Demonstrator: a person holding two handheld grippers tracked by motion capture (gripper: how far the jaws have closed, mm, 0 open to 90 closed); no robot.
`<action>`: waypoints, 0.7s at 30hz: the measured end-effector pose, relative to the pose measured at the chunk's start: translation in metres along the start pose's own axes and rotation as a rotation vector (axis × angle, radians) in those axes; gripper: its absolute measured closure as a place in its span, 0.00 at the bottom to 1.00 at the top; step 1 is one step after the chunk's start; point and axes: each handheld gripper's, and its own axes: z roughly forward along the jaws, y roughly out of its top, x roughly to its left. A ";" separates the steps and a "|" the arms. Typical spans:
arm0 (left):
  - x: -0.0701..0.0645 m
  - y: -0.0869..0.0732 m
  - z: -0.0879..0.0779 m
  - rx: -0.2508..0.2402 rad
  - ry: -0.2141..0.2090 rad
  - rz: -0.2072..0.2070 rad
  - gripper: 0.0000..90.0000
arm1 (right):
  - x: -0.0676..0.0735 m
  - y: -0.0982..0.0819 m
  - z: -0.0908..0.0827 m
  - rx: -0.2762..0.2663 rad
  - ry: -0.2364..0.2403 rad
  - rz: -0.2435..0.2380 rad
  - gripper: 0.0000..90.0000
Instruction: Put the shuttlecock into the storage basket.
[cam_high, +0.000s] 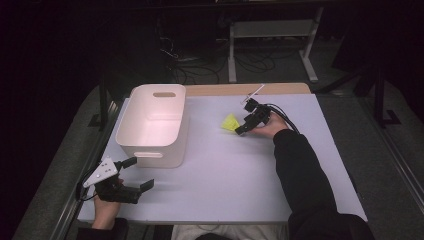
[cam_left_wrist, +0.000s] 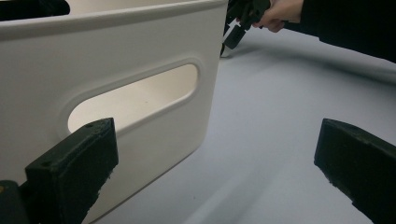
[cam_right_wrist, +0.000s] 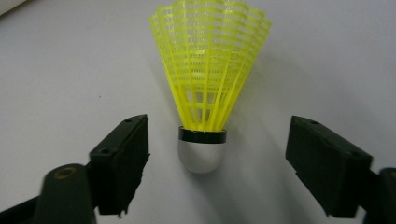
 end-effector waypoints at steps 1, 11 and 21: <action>0.000 0.000 0.000 0.000 0.000 0.000 0.00 | 0.000 0.000 0.000 -0.001 0.001 0.001 0.28; 0.000 0.000 0.000 0.001 -0.001 0.001 0.00 | 0.001 -0.001 0.004 0.018 0.041 -0.014 0.49; 0.000 0.000 0.000 0.002 0.000 0.001 0.00 | 0.003 0.000 0.008 0.032 0.052 -0.020 0.67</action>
